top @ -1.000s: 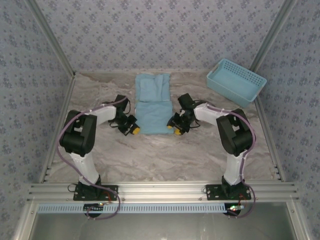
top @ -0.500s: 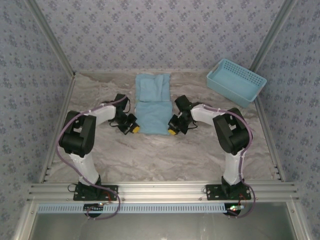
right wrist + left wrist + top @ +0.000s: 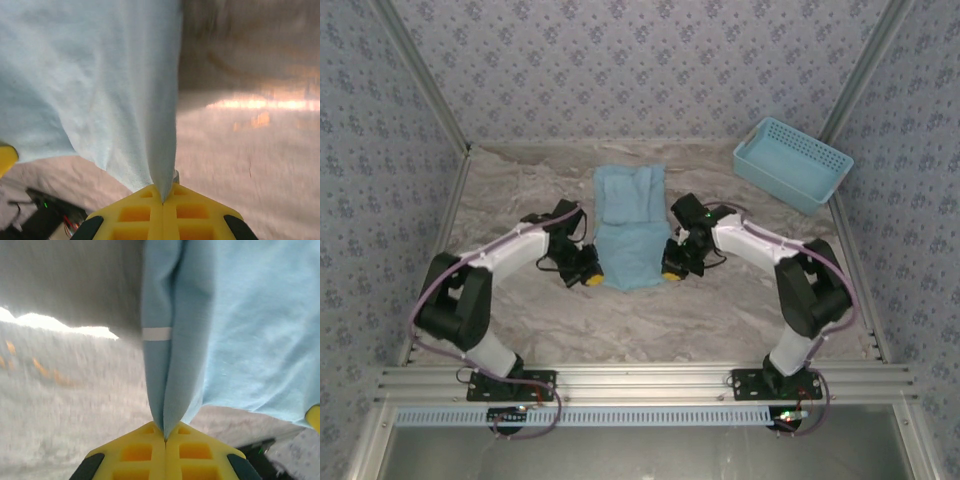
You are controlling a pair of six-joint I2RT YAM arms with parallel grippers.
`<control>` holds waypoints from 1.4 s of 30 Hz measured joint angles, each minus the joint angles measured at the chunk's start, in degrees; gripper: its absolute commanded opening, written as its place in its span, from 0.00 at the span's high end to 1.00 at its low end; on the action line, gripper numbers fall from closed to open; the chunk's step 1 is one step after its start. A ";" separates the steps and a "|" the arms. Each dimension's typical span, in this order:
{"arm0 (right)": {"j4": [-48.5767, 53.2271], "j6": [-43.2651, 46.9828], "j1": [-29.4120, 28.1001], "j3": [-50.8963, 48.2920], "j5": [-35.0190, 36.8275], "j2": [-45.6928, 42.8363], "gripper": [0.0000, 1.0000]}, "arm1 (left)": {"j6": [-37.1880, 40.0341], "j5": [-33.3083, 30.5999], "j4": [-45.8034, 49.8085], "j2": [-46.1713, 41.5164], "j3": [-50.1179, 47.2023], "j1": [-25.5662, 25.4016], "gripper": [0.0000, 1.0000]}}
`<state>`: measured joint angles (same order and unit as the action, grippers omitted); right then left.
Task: Fold and stack the t-shirts
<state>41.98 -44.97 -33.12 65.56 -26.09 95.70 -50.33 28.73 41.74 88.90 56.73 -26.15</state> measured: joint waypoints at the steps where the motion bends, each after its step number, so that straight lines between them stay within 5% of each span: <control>1: 1.22 0.55 -0.52 -0.90 -0.57 -1.86 1.00 | 0.24 0.26 0.76 -2.32 -0.85 -0.94 1.00; 12: 14.60 1.49 -1.68 -4.44 -10.19 -19.37 1.00 | -1.88 5.79 3.74 -27.56 -5.77 -4.07 1.00; 19: 18.27 -3.56 1.66 -1.11 -14.05 -21.44 1.00 | -4.46 5.11 2.89 -32.48 -2.01 -4.04 1.00; 25: 16.28 -6.71 6.99 0.66 -14.91 -17.75 1.00 | -5.68 3.17 1.70 -21.92 2.47 -0.94 1.00; 42: 6.51 -7.21 15.69 22.56 -11.17 11.54 1.00 | -1.95 2.62 -0.17 12.37 25.20 9.35 0.99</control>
<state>48.49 -52.18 -17.43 88.12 -37.26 107.24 -52.27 31.35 41.56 101.27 81.93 -16.80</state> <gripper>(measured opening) 0.060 0.058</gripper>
